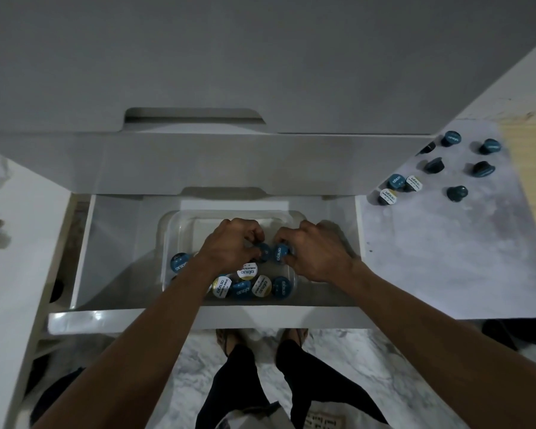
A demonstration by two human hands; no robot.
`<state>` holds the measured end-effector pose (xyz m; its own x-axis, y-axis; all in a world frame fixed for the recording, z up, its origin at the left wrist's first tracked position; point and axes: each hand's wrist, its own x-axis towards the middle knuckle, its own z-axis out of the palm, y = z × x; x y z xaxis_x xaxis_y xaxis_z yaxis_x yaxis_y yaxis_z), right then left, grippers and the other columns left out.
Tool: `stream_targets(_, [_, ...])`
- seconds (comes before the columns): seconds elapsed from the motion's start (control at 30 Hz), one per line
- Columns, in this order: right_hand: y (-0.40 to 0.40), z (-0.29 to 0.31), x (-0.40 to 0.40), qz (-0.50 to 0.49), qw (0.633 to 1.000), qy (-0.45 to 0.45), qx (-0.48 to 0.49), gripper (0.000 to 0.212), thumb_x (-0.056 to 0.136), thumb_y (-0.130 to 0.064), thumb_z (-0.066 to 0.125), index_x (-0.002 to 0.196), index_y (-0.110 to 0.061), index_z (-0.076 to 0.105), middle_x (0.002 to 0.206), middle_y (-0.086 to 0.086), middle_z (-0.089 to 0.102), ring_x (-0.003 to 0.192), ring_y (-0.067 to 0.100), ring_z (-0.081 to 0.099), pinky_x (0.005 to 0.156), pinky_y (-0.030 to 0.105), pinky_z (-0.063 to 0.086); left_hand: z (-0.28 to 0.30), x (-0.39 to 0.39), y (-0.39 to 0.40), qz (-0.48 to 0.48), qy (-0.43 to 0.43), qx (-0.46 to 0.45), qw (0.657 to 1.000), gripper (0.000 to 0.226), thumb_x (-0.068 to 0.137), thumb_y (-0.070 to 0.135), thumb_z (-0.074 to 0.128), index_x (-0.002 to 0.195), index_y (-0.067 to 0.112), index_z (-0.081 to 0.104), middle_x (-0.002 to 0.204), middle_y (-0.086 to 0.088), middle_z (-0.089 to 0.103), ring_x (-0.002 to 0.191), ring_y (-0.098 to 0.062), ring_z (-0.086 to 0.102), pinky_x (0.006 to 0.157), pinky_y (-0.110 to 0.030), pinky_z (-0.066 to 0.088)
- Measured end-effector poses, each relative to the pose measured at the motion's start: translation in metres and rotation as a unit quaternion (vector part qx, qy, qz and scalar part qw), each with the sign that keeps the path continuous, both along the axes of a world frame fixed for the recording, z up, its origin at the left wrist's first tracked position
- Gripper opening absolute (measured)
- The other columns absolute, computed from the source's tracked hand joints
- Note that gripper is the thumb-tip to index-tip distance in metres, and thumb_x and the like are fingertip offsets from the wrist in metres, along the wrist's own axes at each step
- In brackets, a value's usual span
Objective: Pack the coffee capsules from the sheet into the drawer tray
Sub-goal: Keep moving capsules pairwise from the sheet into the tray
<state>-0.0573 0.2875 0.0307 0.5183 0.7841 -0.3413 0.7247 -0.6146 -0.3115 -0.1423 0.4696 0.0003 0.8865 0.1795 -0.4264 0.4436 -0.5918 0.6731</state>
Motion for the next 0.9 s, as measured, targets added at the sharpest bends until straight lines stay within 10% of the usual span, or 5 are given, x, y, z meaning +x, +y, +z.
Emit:
stream_targets(0.73, [-0.002,-0.005,-0.007,-0.007,0.999,0.052,-0.001,0.039,0.088,-0.035,0.059,0.127,-0.032,0.056,0.117,0.005,0.065,0.108,0.023,0.055,0.087,0.040,0.050,0.010,-0.011,0.003,0.004,0.005,-0.019,1.000,0.034,0.075,0.024,0.083,0.107,0.027,0.070,0.094,0.008,0.073,0.088,-0.004,0.069,0.079,-0.035,0.058])
stream_targets(0.9, [-0.004,0.003,0.000,-0.079,0.987,0.098,0.101,0.040,0.088,-0.024,0.065,0.127,-0.021,0.060,0.123,0.002,0.065,0.108,0.018,0.060,0.093,0.039,0.053,0.035,-0.016,0.009,0.066,-0.036,0.004,0.997,0.030,0.078,0.026,0.081,0.106,0.023,0.071,0.095,0.008,0.074,0.059,0.011,0.062,0.067,-0.019,0.051])
